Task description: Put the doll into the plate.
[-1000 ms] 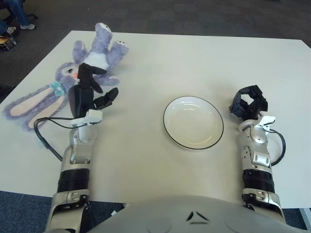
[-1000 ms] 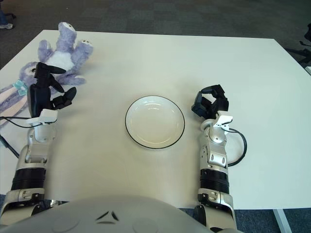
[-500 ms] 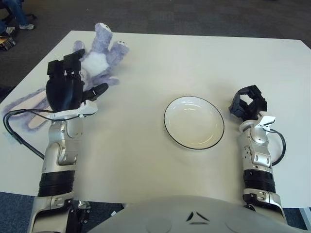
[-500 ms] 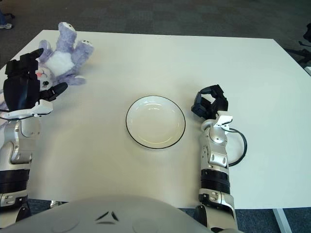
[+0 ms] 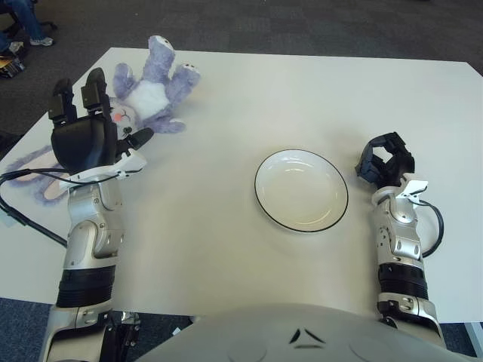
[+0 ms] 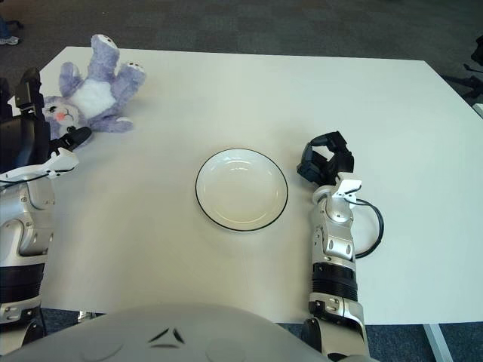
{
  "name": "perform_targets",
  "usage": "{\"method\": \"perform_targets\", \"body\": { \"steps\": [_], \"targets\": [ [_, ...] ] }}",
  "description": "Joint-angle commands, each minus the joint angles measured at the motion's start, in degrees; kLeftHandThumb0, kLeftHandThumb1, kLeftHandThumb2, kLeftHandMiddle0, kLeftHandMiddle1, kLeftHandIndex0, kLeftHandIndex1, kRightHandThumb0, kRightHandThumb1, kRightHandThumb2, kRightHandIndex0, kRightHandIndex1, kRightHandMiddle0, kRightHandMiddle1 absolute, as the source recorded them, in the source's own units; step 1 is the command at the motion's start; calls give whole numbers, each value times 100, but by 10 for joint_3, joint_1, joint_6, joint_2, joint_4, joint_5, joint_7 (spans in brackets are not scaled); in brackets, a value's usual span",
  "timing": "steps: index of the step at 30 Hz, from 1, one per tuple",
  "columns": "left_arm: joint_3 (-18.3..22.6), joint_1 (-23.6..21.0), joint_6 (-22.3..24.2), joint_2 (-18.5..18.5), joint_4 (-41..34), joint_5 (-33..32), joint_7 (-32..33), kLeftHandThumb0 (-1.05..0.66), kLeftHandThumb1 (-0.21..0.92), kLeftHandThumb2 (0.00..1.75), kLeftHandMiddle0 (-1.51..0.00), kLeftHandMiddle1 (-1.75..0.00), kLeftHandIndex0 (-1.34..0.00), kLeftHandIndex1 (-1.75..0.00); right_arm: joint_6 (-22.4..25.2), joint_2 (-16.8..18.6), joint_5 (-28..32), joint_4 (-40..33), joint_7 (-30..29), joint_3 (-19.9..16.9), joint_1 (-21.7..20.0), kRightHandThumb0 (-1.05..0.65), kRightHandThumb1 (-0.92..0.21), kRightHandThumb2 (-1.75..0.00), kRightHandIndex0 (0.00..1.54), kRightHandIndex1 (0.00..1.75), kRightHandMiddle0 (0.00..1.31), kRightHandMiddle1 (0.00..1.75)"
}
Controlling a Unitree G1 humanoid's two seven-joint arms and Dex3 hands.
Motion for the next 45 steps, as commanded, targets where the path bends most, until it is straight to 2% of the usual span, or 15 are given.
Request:
{"method": "perform_targets", "body": {
  "steps": [1,10,19,25,36,45],
  "targets": [
    [-3,-15,16,16,1,7,-7,-98,92,30,0,-18,0,-14,9,6,5,22,2,-2,26,-46,-38,-124,119,175,57,175],
    [-16,-32,36,46,34,11,-10,-100,92,39,0,-15,0,-2,13,6,8,25,4,-4,23,-47,-37,-125,120,175,57,175],
    [-33,-48,42,76,77,14,-6,-105,92,62,0,-8,0,0,17,6,6,23,6,-3,23,-47,-37,-125,121,175,57,175],
    [-55,-67,62,99,102,19,-50,-105,92,69,0,-2,0,0,24,4,5,22,10,-2,24,-47,-37,-125,120,175,57,175],
    [-94,-100,108,112,130,20,-123,-105,92,66,0,0,0,0,30,2,6,20,14,-4,24,-47,-37,-125,121,175,57,175],
    [-96,-122,96,108,154,-34,-142,-105,92,58,-1,0,0,0,37,0,6,18,18,-3,24,-47,-37,-125,121,175,57,175]
  ]
}}
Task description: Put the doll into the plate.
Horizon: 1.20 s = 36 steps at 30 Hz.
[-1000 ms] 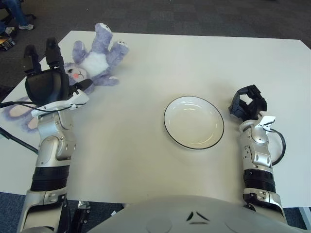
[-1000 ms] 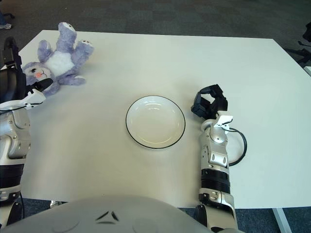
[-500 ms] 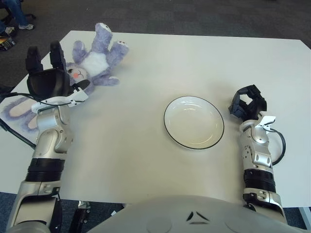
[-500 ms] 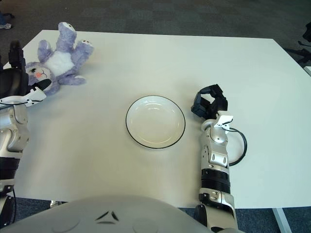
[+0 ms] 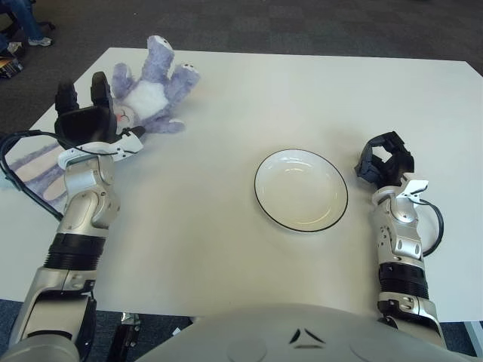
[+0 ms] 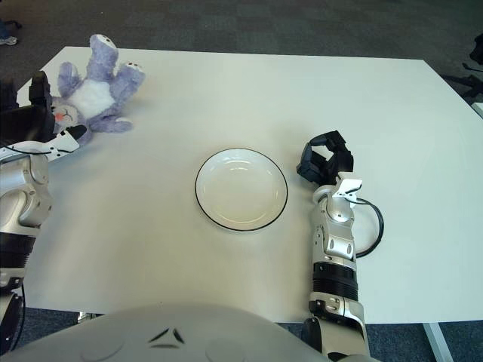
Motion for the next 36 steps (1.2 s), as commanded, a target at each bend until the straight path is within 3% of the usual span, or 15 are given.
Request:
{"method": "perform_targets", "body": {
  "steps": [1,15,21,27,36],
  "targets": [
    [-2,-17,-6,7,17,-24,-12,-105,92,57,-1,-1,0,0,24,1,6,18,5,0,26,-47,-37,-125,121,175,57,175],
    [-38,-82,-52,4,141,-81,0,-105,92,53,-6,-3,0,0,28,2,7,19,9,-3,25,-47,-38,-124,121,175,57,175],
    [-47,-98,-68,1,175,-104,7,-105,92,53,-15,-8,0,0,28,0,6,18,12,-2,26,-46,-38,-124,121,175,57,175],
    [-55,-109,-78,0,199,-116,17,-105,92,53,-2,-66,0,0,30,1,5,13,12,-2,28,-46,-38,-124,121,175,57,175],
    [-66,-120,-80,-4,225,-129,29,-105,92,51,0,-76,0,0,33,0,6,10,13,-2,29,-47,-38,-124,121,175,57,175]
  ]
}}
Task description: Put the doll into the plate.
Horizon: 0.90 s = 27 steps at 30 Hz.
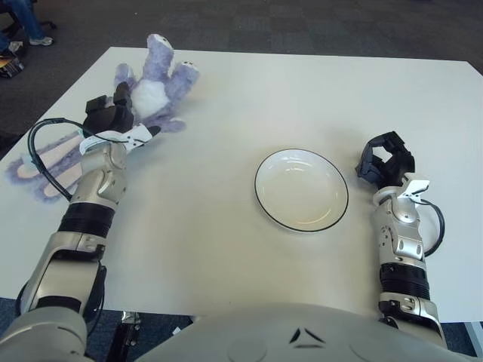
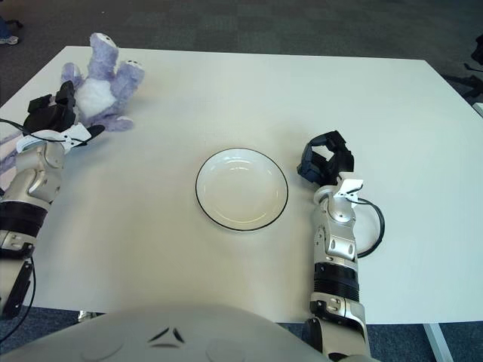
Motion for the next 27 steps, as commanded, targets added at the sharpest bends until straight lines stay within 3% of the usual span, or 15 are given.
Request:
{"method": "perform_targets", "body": {
  "steps": [1,8,21,27],
  "targets": [
    [-12,-13,-12,-3,32,-9,10,-105,92,51,0,-77,0,0,26,2,6,15,3,0,27,-47,-38,-124,121,175,57,175],
    [-32,-56,-61,-7,157,-18,60,-105,92,50,0,-100,-1,-1,30,0,7,13,4,0,28,-47,-38,-124,121,175,57,175],
    [-69,-80,-58,-8,206,-17,68,-105,92,31,0,-160,0,-24,37,-4,8,10,5,-2,28,-47,-38,-124,121,175,57,175],
    [-85,-111,-72,-10,283,-23,71,-105,88,25,0,-173,0,-25,40,-5,10,9,8,-3,29,-47,-38,-124,121,175,57,175]
  ]
}}
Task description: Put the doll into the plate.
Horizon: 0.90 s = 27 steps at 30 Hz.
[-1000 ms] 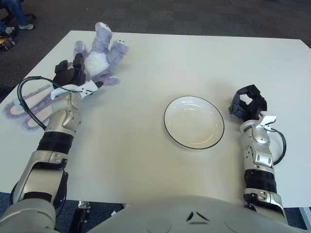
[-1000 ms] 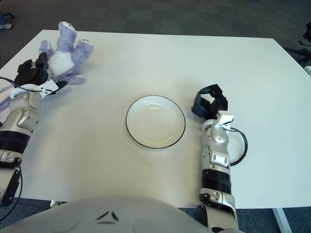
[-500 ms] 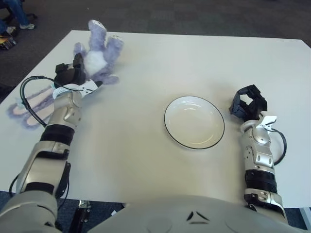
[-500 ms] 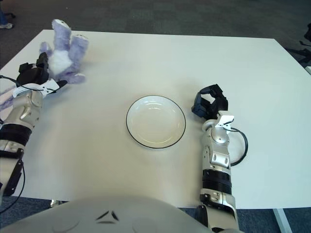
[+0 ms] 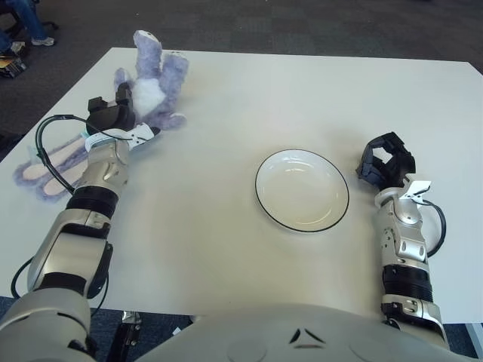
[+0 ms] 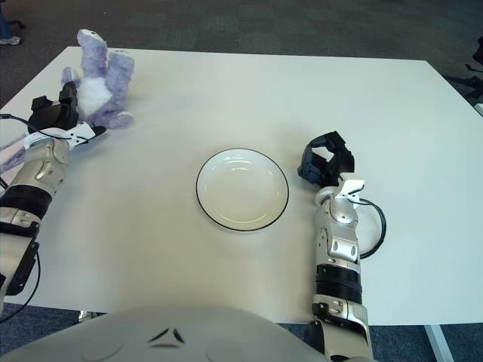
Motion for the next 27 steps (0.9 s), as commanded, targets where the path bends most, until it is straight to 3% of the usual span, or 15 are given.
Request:
{"method": "perform_targets", "body": {
  "steps": [1,10,15,19,27],
  "targets": [
    [-18,-7,-11,-11,59,-9,-12,-105,87,24,0,-174,0,-26,30,3,10,17,1,-3,23,-47,-38,-124,121,175,57,175],
    [-39,-40,-26,-16,126,-18,-7,-102,78,20,0,-175,0,-23,32,1,10,15,3,-3,25,-46,-38,-124,121,175,57,175],
    [-47,-50,-28,-16,142,-21,-11,-87,51,55,0,-175,0,-19,32,-1,10,14,6,-3,26,-46,-38,-124,121,175,57,175],
    [-55,-55,-27,-13,140,-22,-18,-76,35,75,0,-175,0,-6,32,-2,11,12,9,-3,27,-46,-38,-124,121,175,57,175],
    [-82,-65,-20,0,124,-14,-56,-67,28,84,-1,-175,0,0,36,-3,9,10,11,-3,28,-46,-38,-124,121,175,57,175]
  ]
}}
